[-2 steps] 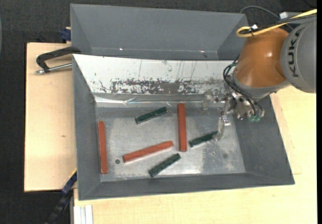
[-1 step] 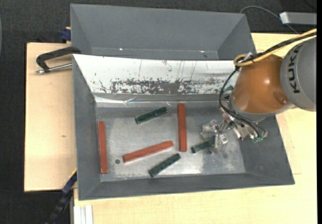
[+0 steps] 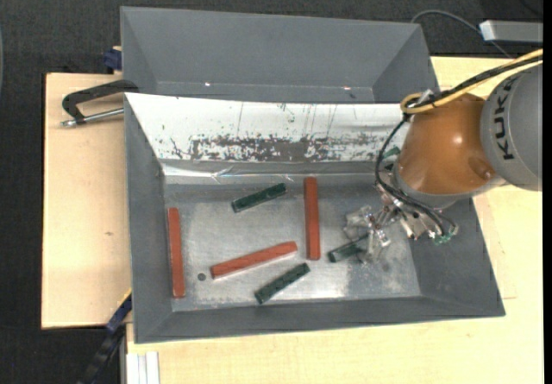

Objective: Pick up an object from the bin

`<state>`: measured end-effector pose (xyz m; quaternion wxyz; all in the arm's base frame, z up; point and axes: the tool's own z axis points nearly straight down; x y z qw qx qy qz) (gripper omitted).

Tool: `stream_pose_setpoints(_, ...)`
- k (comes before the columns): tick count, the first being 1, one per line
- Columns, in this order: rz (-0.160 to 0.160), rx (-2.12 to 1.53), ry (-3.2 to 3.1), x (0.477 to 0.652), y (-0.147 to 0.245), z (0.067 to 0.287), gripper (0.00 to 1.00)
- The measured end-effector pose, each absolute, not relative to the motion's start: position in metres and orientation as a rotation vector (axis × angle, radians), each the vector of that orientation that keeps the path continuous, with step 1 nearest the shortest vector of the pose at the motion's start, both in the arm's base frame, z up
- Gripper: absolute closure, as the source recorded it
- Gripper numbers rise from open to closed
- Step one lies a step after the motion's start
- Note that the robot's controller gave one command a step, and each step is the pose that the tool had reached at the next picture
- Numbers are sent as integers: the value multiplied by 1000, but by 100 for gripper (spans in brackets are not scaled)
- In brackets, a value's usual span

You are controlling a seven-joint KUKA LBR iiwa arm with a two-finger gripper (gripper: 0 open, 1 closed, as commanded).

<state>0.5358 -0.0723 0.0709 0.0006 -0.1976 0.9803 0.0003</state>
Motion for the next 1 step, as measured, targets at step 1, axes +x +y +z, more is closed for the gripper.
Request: stream_pose_setpoints(1,0,-478,3098,534,-41,219,100)
